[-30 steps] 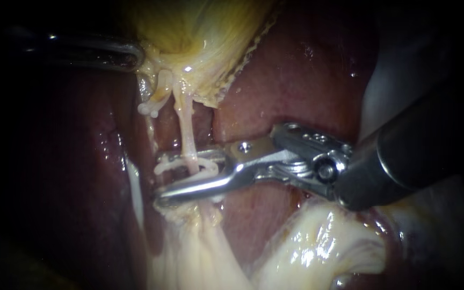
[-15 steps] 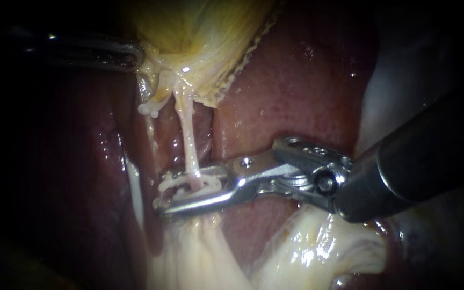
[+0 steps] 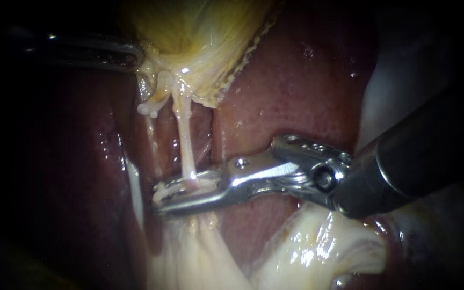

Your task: Clipping second clip right tube

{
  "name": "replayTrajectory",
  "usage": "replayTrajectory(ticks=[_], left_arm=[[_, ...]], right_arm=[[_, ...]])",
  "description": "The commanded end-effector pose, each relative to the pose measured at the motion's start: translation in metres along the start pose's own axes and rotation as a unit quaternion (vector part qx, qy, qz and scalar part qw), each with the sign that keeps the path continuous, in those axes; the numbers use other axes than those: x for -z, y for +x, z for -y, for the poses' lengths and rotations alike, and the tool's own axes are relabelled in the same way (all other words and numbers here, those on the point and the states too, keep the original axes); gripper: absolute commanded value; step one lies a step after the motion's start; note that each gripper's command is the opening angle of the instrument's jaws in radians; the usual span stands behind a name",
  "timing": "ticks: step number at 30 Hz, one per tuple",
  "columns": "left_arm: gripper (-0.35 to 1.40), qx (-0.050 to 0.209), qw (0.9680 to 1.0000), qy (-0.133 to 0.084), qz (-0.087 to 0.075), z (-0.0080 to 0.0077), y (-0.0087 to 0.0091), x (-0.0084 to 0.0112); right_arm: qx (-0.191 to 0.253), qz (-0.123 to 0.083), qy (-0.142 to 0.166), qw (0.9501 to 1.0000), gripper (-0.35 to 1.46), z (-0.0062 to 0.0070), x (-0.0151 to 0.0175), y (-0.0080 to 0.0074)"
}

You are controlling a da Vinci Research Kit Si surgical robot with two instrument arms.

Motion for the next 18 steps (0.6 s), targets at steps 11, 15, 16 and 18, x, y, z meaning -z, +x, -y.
replayTrajectory(ticks=[11, 15, 16, 18], left_arm=[[-0.35, 0.000, 1.0000, 0.000, 0.000, 0.0000, 0.0000, 0.0000], [-0.35, 0.000, 1.0000, 0.000, 0.000, 0.0000, 0.0000, 0.0000], [-0.35, 0.000, 1.0000, 0.000, 0.000, 0.0000, 0.0000, 0.0000], [-0.35, 0.000, 1.0000, 0.000, 0.000, 0.0000, 0.0000, 0.0000]], right_arm=[[-0.007, 0.012, 0.014, 0.9998, -0.35, 0.0000, 0.0000, -0.0002], [-0.007, 0.012, 0.014, 0.9998, -0.35, -0.0001, 0.0001, -0.0002], [-0.007, 0.012, 0.014, 0.9998, -0.35, -0.0001, 0.0001, -0.0002], [-0.007, 0.012, 0.014, 0.9998, -0.35, -0.0002, 0.0002, -0.0002]])
